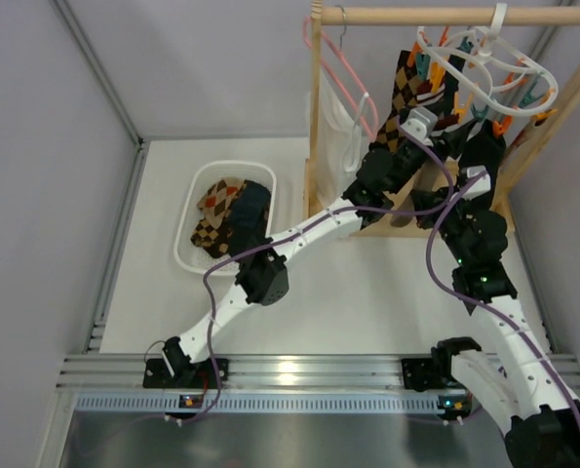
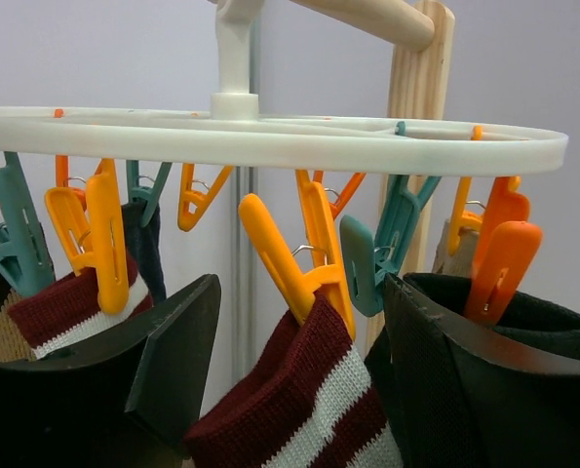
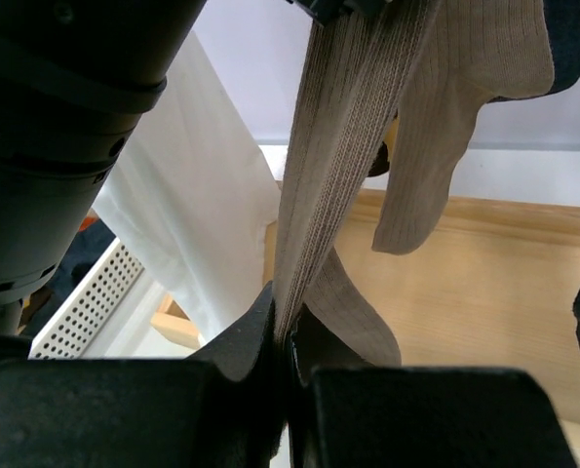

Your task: Remove the socks clipped to the hanger

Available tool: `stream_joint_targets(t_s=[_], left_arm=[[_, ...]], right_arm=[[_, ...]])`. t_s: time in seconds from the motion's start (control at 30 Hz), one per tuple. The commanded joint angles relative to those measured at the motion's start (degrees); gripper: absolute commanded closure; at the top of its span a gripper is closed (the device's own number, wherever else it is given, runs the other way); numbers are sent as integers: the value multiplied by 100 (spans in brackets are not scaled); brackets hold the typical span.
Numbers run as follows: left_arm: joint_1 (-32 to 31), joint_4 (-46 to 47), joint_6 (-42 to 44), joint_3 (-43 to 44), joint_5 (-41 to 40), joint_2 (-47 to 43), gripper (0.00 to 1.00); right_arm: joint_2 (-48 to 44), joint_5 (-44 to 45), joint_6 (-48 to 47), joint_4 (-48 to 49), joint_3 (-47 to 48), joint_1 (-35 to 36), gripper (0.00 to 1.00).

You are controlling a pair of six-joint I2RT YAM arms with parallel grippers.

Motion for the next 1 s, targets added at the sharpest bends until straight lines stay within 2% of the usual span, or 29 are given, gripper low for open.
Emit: stream_joint_targets(t_s=[0.0, 0.43, 0.6, 0.73, 0.87, 0.97], left_arm=[[96, 671, 107, 236, 216, 29, 29], [149, 1119, 195, 350, 243, 125, 30], [193, 1084, 160, 377, 339, 161, 39], [193, 1084, 142, 438, 427, 240, 40], [202, 1102, 116, 447, 436, 275, 55], [211, 1110, 124, 456, 436, 284, 60]], right_arm=[[-19, 0, -128, 16, -105, 146, 100], [139, -52, -23, 121, -105, 225, 100], [121, -35, 4, 121, -97, 322, 100], [-10, -18, 12, 77, -79, 366, 100], [-90, 9, 30, 25, -79, 445, 100], [-107, 44, 13, -11, -61, 489, 100]])
